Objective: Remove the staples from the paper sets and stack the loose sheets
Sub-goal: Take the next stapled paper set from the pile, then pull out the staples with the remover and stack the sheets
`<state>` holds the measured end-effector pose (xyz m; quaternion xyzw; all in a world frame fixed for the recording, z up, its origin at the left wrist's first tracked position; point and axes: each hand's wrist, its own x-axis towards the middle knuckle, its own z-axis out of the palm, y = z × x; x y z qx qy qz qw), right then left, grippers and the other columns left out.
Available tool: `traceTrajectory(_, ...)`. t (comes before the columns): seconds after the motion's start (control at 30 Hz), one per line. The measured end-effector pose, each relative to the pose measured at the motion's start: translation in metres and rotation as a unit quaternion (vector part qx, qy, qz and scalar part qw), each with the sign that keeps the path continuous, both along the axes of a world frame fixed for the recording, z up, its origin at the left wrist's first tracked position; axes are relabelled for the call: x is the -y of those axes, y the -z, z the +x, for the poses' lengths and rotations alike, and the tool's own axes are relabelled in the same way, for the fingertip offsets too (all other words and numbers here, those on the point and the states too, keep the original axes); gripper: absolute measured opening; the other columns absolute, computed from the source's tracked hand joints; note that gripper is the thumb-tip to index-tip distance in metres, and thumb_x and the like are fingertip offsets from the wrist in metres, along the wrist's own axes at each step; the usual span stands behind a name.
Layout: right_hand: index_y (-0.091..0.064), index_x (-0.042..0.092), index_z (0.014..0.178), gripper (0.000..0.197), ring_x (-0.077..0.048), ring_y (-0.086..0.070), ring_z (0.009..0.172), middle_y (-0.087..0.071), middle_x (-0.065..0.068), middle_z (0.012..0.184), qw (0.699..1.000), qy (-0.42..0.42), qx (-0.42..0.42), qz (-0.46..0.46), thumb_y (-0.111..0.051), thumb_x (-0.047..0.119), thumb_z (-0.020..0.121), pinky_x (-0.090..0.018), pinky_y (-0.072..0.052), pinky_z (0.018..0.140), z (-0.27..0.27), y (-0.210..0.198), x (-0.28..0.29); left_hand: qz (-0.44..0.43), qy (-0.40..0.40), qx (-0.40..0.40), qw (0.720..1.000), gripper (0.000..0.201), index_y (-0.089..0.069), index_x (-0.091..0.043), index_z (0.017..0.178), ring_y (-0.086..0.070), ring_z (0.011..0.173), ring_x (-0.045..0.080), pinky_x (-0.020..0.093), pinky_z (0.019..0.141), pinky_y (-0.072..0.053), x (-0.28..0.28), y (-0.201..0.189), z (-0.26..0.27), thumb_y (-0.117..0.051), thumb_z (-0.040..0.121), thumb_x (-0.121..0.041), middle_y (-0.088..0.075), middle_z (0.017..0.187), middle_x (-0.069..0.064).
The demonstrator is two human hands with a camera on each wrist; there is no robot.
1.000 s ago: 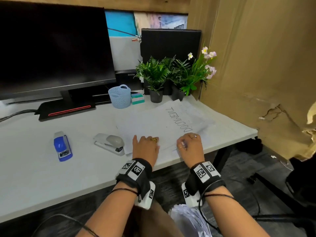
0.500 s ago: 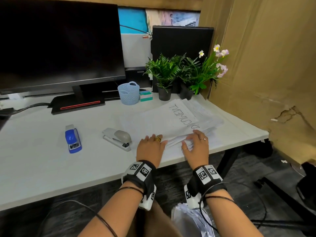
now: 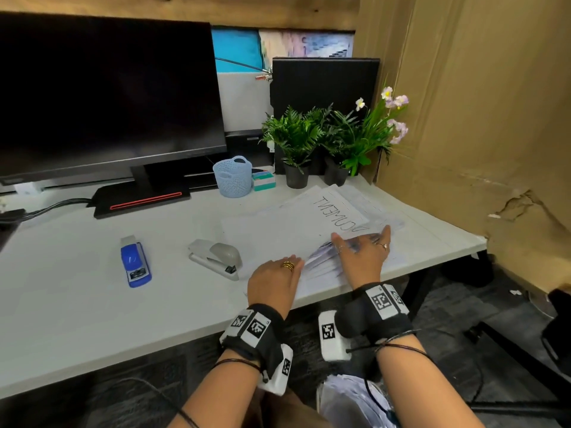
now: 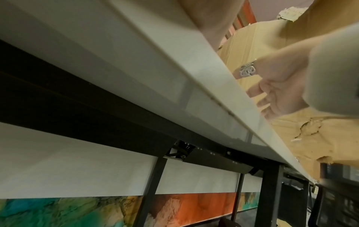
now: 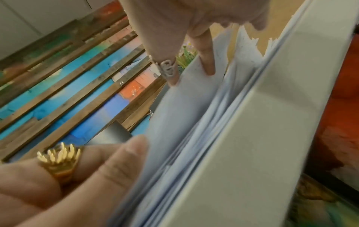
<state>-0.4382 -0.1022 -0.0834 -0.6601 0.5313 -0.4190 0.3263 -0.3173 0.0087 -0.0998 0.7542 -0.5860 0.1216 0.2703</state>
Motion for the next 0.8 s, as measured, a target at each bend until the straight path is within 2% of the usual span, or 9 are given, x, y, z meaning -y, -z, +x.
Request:
traceTrajectory(0.07, -0.065, 0.001, 0.103, 0.032, -0.029, 0.002, 0.144, 0.002, -0.016, 0.157, 0.999, 0.037, -0.025, -0.025, -0.067, 0.027, 0.084, -0.032, -0.015, 0.116, 0.005, -0.001, 0.002, 0.013, 0.017, 0.006, 1.0, 0.033, -0.076, -0.022, 0.075, -0.067, 0.06, 0.01, 0.016, 0.053, -0.05, -0.002, -0.004, -0.004, -0.05, 0.085, -0.038, -0.073, 0.073, -0.006)
traceTrajectory(0.17, -0.065, 0.001, 0.105, 0.025, -0.034, -0.024, 0.134, -0.027, -0.017, 0.148, 0.996, 0.071, -0.025, -0.056, -0.063, 0.008, 0.081, -0.031, -0.026, 0.107, 0.01, -0.002, 0.003, 0.013, 0.052, 0.023, 0.998, 0.023, -0.075, -0.024, 0.076, -0.068, 0.068, 0.011, 0.018, 0.059, -0.05, -0.005, -0.002, -0.003, -0.057, 0.081, -0.037, -0.073, 0.078, -0.006)
traceTrajectory(0.23, -0.062, -0.001, 0.106, 0.023, -0.035, -0.045, 0.117, -0.051, -0.018, 0.125, 0.997, 0.055, 0.011, -0.053, -0.061, 0.006, 0.084, -0.031, -0.034, 0.095, 0.014, -0.007, 0.003, 0.038, 0.069, -0.011, 0.997, 0.03, -0.073, -0.023, 0.094, -0.067, 0.087, 0.015, 0.022, 0.071, -0.05, -0.006, -0.004, -0.004, -0.048, 0.092, -0.039, -0.072, 0.097, -0.004)
traceTrajectory(0.3, -0.057, -0.003, 0.105, 0.019, -0.034, -0.057, 0.098, -0.062, -0.021, 0.102, 0.998, 0.034, 0.035, -0.05, -0.057, 0.008, 0.089, -0.031, -0.041, 0.082, 0.019, -0.012, 0.002, 0.07, 0.06, -0.028, 0.995, 0.035, -0.065, -0.026, 0.114, -0.06, 0.104, 0.014, 0.023, 0.084, -0.044, -0.007, -0.004, -0.004, -0.038, 0.098, -0.042, -0.066, 0.116, -0.005)
traceTrajectory(0.4, -0.054, -0.004, 0.1, 0.015, -0.035, -0.06, 0.083, -0.062, -0.019, 0.082, 0.992, 0.045, 0.079, -0.091, -0.051, 0.01, 0.094, -0.033, -0.044, 0.071, 0.021, -0.016, 0.002, 0.068, 0.076, -0.103, 0.989, 0.035, -0.056, -0.028, 0.126, -0.041, 0.127, 0.008, 0.019, 0.1, -0.033, -0.011, -0.009, 0.001, -0.038, 0.098, -0.038, -0.05, 0.137, -0.009)
traceTrajectory(0.5, -0.051, 0.009, 0.095, 0.006, -0.022, -0.059, 0.083, -0.059, -0.004, 0.086, 0.962, 0.035, 0.236, -0.134, -0.047, 0.012, 0.097, -0.02, -0.042, 0.072, 0.019, -0.037, -0.009, -0.02, 0.086, -0.109, 0.99, 0.042, -0.055, -0.021, 0.127, -0.02, 0.135, 0.009, 0.029, 0.111, -0.028, -0.018, -0.036, 0.012, -0.039, 0.094, -0.039, -0.037, 0.146, -0.006)
traceTrajectory(0.6, -0.045, 0.023, 0.095, 0.015, 0.011, -0.056, 0.081, -0.056, 0.014, 0.09, 0.924, 0.001, 0.347, -0.161, -0.042, 0.009, 0.099, -0.003, -0.039, 0.073, 0.02, -0.066, -0.026, -0.174, 0.048, -0.042, 0.983, 0.037, -0.058, -0.02, 0.124, -0.023, 0.131, 0.016, 0.033, 0.106, -0.029, -0.027, -0.082, 0.029, -0.054, 0.088, -0.031, -0.041, 0.143, 0.001)
traceTrajectory(0.63, -0.044, 0.025, 0.098, 0.018, 0.016, -0.055, 0.082, -0.055, 0.018, 0.093, 0.916, -0.017, 0.364, -0.165, -0.041, 0.007, 0.099, -0.001, -0.039, 0.074, 0.021, -0.073, -0.032, -0.204, 0.035, -0.02, 0.978, 0.037, -0.058, -0.021, 0.124, -0.025, 0.13, 0.017, 0.033, 0.104, -0.029, -0.03, -0.097, 0.034, -0.059, 0.087, -0.029, -0.042, 0.141, 0.002)
traceTrajectory(0.8, -0.047, 0.033, 0.096, 0.024, 0.011, -0.055, 0.078, -0.058, 0.015, 0.09, 0.908, -0.075, 0.368, -0.186, -0.042, 0.01, 0.098, -0.007, -0.044, 0.074, 0.035, -0.091, -0.07, -0.228, -0.015, 0.075, 0.971, 0.056, -0.048, -0.024, 0.128, -0.024, 0.134, 0.023, 0.039, 0.104, -0.03, -0.054, -0.144, 0.048, -0.067, 0.078, -0.041, -0.034, 0.143, 0.004)
